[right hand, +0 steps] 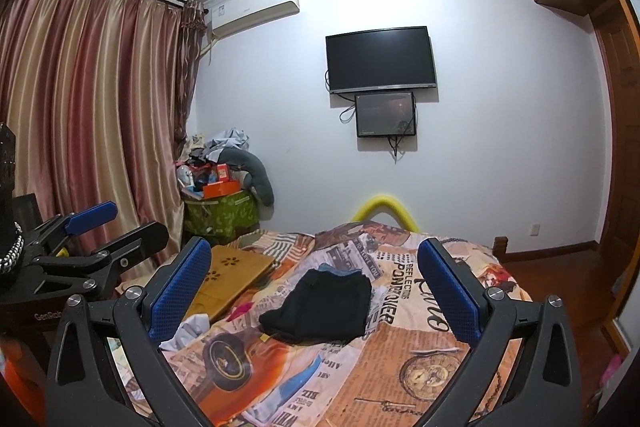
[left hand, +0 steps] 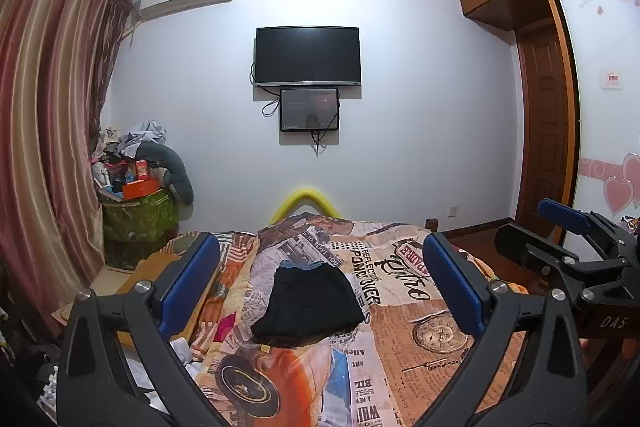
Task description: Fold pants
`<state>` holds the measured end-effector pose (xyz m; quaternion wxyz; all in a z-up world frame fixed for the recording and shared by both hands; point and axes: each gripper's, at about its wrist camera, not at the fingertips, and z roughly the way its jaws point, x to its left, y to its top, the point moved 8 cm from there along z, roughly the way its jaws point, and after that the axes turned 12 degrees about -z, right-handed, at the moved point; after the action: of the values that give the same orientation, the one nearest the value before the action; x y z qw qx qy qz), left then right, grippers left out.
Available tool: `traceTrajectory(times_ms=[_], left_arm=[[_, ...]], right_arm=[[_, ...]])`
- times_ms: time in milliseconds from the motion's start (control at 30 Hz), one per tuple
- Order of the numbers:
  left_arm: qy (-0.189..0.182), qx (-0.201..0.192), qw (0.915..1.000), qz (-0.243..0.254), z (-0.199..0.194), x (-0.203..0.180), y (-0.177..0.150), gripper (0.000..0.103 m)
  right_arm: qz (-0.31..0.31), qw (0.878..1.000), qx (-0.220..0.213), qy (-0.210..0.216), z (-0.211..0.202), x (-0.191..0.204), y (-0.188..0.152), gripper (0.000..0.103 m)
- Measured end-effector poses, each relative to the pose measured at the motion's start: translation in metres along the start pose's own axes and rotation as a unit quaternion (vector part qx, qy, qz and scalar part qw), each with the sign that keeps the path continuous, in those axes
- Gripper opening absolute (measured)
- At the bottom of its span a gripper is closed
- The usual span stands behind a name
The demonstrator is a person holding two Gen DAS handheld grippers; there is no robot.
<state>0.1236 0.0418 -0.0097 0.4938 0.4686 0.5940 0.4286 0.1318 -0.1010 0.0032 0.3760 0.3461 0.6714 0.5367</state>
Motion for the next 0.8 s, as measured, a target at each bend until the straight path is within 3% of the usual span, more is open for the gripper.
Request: traceTrajectory(times_ms=[800], left_arm=[[-0.003,0.008,1.0000,-0.005,0.0061,-0.0029,-0.0066,0.103]], right_arm=[[0.002,1.000,0.008,0.003,-0.0003,-0.0019,-0.0013,0.103]])
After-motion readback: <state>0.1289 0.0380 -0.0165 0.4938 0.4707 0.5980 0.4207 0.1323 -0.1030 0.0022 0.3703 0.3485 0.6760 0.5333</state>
